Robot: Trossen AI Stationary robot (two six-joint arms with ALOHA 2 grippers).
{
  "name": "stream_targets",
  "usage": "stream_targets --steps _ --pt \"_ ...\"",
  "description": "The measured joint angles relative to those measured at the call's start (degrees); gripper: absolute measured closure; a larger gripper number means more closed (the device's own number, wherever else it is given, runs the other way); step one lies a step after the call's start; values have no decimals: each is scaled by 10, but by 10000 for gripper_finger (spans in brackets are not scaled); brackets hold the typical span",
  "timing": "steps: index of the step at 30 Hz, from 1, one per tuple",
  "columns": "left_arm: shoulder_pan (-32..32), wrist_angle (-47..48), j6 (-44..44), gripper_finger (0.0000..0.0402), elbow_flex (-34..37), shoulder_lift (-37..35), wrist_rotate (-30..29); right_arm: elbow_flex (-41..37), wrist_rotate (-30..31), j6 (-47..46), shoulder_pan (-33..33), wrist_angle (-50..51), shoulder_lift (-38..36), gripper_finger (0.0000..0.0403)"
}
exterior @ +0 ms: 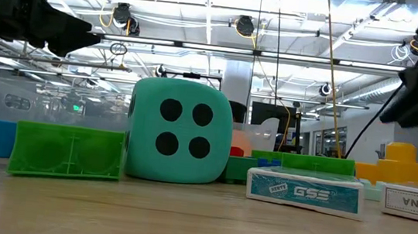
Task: Pick & Place Toys
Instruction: Put the blue game piece into the right transparent bin
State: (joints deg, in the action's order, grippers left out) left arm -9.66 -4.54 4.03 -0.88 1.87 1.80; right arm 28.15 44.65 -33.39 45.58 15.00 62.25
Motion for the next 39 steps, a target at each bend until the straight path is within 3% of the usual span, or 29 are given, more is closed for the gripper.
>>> stream_targets --steps 3,7,11,16,27,39 --pt "0 0 0 128 0 0 0 1 -58 81 -7 -59 -5 188" --pt "0 0 0 128 0 0 0 4 -129 105 -18 -104 -6 118" --pt "0 0 0 128 0 0 0 4 -203 88 -12 -35 -6 56" --pt "0 0 0 128 0 0 0 3 -238 -5 -5 91 -4 39" --pt "0 0 0 128 0 0 0 -75 -244 -33 -9 -14 12 104" --pt "0 0 0 128 0 0 0 -91 -239 -14 -9 -47 11 275"
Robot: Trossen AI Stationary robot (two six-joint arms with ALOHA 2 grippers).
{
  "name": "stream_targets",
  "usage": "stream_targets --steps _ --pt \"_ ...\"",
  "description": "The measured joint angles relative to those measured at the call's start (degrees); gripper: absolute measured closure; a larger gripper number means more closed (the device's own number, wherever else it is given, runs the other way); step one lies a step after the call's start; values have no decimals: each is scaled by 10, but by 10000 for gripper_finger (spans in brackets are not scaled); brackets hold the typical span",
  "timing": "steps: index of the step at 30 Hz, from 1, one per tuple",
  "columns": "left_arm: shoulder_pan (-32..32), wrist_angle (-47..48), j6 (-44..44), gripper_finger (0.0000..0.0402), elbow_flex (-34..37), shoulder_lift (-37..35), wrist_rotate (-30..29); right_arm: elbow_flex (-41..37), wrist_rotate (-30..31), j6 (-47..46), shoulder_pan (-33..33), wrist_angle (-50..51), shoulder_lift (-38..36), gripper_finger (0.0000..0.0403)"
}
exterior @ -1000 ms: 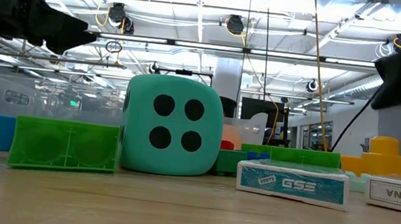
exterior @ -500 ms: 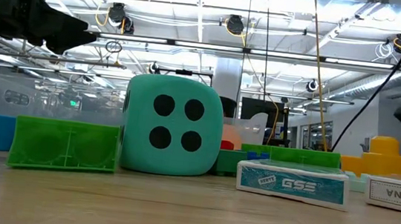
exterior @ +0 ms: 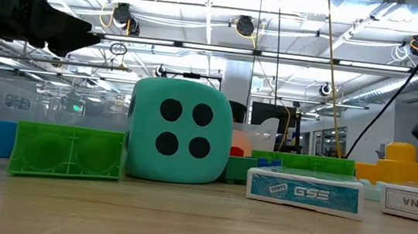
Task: Pick & Place Toys
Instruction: Put the blue game piece into the right transparent bin
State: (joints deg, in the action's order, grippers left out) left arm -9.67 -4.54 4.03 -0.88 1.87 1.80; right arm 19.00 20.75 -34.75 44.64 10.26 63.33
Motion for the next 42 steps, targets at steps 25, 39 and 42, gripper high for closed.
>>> stream_targets --steps 25,39,42 --pt "0 0 0 128 0 0 0 70 -49 256 -241 -307 -73 287" --pt "0 0 0 128 0 0 0 93 -300 267 -512 -491 111 286" --pt "0 0 0 128 0 0 0 118 -301 276 -530 -489 155 285"
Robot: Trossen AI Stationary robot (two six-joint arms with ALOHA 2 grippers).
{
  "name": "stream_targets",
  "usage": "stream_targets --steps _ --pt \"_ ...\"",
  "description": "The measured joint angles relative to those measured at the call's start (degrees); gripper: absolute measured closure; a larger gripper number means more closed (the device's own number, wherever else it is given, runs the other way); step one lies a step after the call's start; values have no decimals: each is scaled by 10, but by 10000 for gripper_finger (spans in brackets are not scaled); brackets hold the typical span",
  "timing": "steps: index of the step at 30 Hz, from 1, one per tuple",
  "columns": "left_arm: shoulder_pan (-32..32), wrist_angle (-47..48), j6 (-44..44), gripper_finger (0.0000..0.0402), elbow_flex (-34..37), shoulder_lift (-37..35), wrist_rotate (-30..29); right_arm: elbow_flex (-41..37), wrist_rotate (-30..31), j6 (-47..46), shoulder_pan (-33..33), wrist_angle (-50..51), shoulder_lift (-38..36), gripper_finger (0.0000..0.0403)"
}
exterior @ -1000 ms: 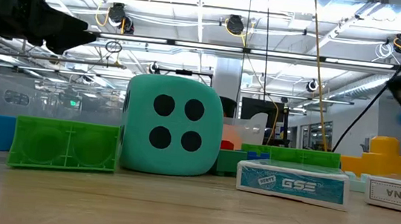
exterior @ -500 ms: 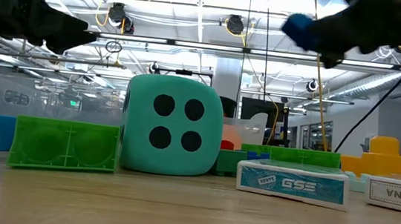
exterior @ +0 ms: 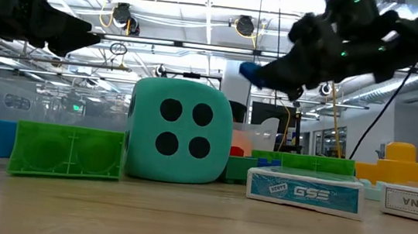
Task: Pick & Place Toys
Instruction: Put the blue game piece into the right transparent bin
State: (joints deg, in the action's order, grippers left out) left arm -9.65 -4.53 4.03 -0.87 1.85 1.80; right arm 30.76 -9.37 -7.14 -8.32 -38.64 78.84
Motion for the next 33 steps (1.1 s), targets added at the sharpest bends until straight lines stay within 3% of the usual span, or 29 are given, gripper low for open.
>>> stream_targets --steps 10,24,33 --pt "0 0 0 128 0 0 0 61 -13 71 -3 40 104 282" --pt "0 0 0 128 0 0 0 63 -10 83 -2 32 106 276" --pt "0 0 0 128 0 0 0 63 -10 63 -2 34 106 230"
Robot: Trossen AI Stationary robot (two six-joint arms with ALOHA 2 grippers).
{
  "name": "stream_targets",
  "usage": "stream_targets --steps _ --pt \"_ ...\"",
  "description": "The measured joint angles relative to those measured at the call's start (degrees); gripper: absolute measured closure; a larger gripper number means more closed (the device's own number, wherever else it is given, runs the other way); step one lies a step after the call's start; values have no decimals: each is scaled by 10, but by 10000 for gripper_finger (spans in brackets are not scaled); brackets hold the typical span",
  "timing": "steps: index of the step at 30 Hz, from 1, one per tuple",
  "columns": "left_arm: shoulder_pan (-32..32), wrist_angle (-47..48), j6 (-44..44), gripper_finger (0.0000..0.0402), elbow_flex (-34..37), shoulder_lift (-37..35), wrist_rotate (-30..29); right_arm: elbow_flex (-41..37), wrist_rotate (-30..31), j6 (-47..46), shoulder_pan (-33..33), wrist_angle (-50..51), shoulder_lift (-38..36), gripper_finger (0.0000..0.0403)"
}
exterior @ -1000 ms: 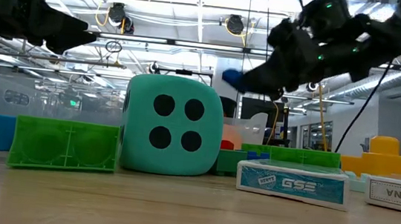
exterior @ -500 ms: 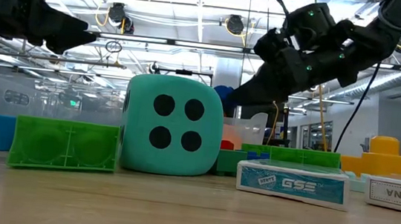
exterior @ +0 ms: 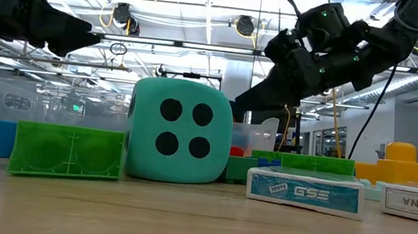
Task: Pick & Place Toys
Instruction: Put the blue game piece into the right transparent bin, then put the yellow game piece into the right transparent bin
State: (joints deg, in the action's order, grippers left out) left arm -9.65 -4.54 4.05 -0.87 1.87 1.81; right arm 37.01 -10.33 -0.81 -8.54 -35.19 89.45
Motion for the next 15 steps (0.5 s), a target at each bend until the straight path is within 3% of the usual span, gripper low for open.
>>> stream_targets --steps 8,11,15 --pt "0 0 0 128 0 0 0 0 0 -10 29 45 -41 151" --pt "0 0 0 128 0 0 0 0 8 -10 66 127 -93 132" --pt "0 0 0 128 0 0 0 0 101 -36 136 300 -183 125"
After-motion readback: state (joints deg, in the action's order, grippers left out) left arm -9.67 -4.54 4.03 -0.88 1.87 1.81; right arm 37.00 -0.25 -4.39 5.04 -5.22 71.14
